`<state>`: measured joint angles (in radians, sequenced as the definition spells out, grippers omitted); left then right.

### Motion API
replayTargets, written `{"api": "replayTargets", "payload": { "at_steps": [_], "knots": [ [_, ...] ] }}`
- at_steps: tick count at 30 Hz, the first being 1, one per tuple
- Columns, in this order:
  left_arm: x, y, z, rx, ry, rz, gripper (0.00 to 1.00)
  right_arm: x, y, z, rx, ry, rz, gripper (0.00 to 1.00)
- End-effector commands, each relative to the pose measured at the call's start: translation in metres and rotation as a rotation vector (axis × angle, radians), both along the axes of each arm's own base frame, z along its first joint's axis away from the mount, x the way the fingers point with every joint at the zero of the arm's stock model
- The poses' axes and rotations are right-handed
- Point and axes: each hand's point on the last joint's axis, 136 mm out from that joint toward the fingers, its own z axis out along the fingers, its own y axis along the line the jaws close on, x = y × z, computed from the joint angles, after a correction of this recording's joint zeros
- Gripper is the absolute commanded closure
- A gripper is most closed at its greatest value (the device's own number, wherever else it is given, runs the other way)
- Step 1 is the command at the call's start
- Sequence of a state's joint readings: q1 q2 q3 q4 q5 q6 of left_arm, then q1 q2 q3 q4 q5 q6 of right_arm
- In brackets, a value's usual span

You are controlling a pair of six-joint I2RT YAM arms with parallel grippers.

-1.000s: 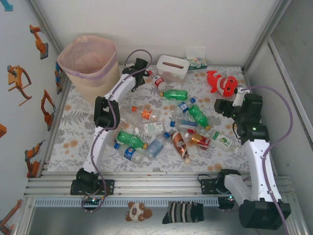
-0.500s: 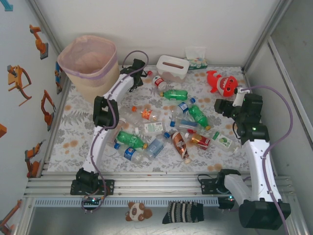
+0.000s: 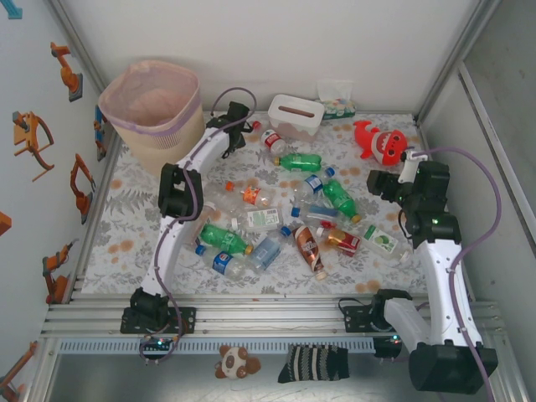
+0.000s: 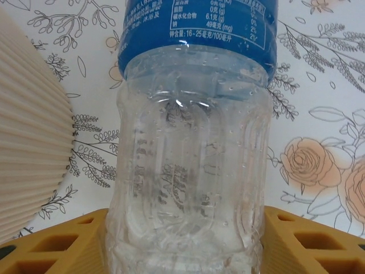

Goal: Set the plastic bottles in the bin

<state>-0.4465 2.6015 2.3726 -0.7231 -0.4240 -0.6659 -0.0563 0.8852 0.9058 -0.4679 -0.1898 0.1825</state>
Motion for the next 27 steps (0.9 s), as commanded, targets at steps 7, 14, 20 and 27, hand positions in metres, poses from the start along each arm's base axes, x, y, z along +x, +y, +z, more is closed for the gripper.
{"api": "replayTargets", "payload": {
  "at_steps": [7, 14, 20, 27],
  "knots": [
    [-0.016, -0.051, 0.072, -0.028, -0.136, -0.265, 0.46, -0.005, 0.002, 0.007, -0.022, -0.008, 0.015, 0.23],
    [-0.043, -0.095, 0.134, -0.06, -0.259, -0.505, 0.45, -0.01, 0.002, 0.01, -0.032, -0.007, 0.019, 0.23],
    [-0.064, -0.109, 0.192, -0.116, -0.349, -0.618, 0.45, -0.013, 0.002, 0.013, -0.029, -0.006, 0.023, 0.23],
    [-0.076, -0.099, 0.254, -0.102, -0.458, -0.632, 0.46, -0.014, 0.002, 0.014, -0.033, -0.009, 0.023, 0.23]
  ]
}}
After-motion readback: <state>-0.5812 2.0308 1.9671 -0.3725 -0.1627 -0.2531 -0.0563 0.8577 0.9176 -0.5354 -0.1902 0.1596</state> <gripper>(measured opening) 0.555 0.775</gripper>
